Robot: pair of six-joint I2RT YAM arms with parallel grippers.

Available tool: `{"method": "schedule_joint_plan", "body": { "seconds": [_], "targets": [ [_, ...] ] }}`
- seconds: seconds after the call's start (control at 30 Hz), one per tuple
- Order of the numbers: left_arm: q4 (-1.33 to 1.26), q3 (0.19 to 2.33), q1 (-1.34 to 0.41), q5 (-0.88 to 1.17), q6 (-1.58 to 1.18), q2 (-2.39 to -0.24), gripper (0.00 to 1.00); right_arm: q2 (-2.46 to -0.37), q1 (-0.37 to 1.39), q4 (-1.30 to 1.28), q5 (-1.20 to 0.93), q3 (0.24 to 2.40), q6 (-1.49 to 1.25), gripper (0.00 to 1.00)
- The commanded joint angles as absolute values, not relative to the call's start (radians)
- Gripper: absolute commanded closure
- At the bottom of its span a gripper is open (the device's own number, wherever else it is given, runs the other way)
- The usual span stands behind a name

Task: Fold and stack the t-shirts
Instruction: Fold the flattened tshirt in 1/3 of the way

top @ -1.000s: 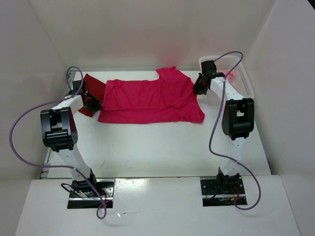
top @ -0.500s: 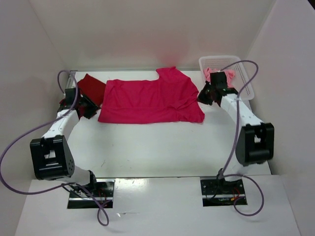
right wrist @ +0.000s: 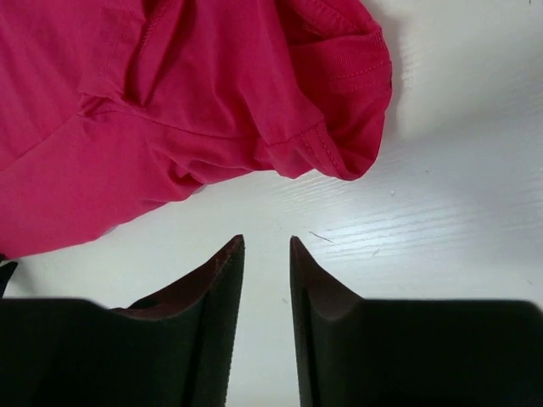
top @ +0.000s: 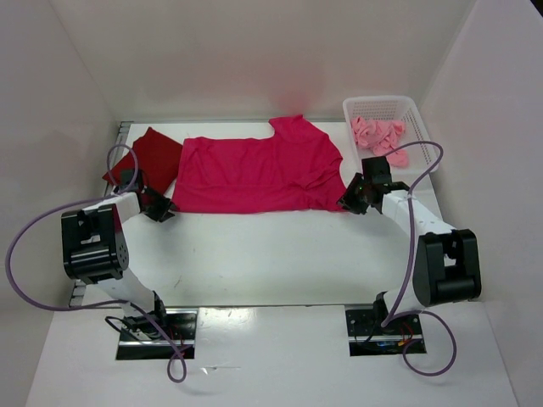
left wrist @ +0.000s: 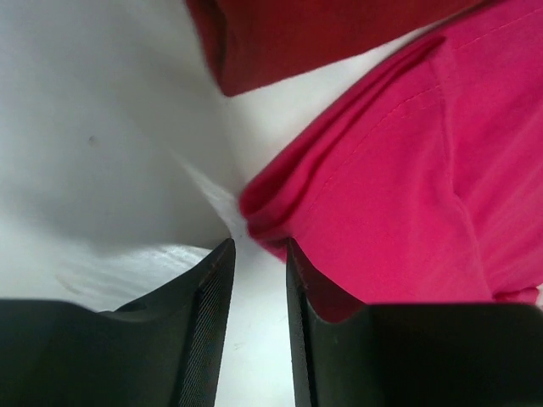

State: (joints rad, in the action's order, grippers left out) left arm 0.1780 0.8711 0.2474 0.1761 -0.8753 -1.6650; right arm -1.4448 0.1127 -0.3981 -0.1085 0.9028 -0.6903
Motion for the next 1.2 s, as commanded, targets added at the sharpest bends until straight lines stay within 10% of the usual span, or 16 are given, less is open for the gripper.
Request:
{"method": "schedule_joint_plan", "body": {
  "seconds": [0.0,0.23,0.4,0.77,0.93,1.17],
  "targets": [
    [0.117,0.882,0.25,0.189,-0.911,-1.692,0.62,-1.425,0.106,-0.333,-0.084,0.89,-0.69,0.66],
    [0.058,0.894,0.25,0.189,-0.92,-1.735,0.7,-1.482,0.055,-0.334,-0.026,0.881,-0.699,0.53],
    [0.067,0.905,0.25,0.189,-0.899,-1.747,0.94,-1.532,0.044,-0.324,-0.017,0.881,-0.709,0.53],
    [0.077,0.905,0.25,0.17,-0.881,-1.756,1.0,-1.664,0.044,-0.27,-0.011,0.914,-0.719,0.53],
    [0.077,0.905,0.25,0.161,-0.881,-1.747,1.0,-1.706,0.044,-0.244,0.054,0.937,-0.729,0.61],
    [0.089,0.905,0.25,0.152,-0.853,-1.724,1.0,-1.683,0.044,-0.267,0.087,0.946,-0.748,0.99]
  ]
}}
